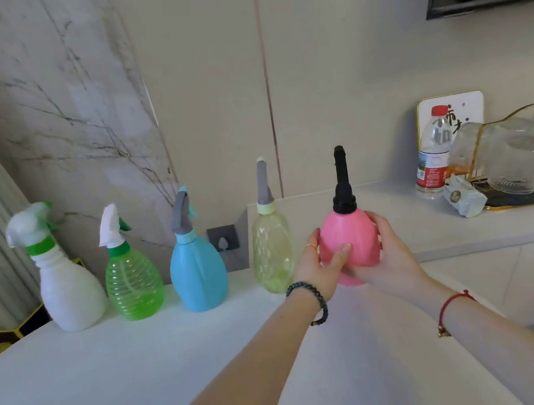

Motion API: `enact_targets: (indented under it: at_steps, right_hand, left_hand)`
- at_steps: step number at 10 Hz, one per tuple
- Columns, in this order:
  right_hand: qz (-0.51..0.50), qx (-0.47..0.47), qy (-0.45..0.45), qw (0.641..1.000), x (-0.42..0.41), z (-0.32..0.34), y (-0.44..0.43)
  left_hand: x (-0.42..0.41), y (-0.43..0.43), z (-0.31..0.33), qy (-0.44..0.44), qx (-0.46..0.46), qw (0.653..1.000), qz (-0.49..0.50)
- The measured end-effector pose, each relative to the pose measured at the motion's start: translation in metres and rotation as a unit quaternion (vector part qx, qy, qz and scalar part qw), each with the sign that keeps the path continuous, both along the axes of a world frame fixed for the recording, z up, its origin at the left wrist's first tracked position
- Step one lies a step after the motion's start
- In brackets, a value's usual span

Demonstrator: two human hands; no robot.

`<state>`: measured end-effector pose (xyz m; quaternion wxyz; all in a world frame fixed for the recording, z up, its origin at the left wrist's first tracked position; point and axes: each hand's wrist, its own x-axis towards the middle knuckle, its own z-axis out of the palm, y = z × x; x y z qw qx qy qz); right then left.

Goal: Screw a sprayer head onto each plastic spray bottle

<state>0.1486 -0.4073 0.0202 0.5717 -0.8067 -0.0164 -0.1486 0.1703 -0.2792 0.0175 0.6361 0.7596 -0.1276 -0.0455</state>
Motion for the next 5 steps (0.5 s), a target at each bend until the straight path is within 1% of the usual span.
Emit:
enact_targets:
  at_steps: [2,3,4,5]
  right_hand:
    - [0.010,0.013,0.032,0.999,0.035,-0.029,-0.013]
    - [0.011,0.005,0.045,0.999,0.040,-0.036,-0.016]
    - [0.034,-0.018,0.067,0.997,0.040,-0.036,-0.021]
    - [0.005,-0.032,0.061,0.998,0.025,-0.026,-0.022]
  left_hand:
    - [0.031,-0.009,-0.023,-0.005,0.042,0.999,0.013]
    - [0.031,-0.008,-0.026,0.007,0.054,0.998,0.010]
    - [0.028,-0.006,-0.028,0.026,0.071,0.997,-0.006]
    - [0.011,0.008,-0.030,0.049,0.109,0.993,-0.022]
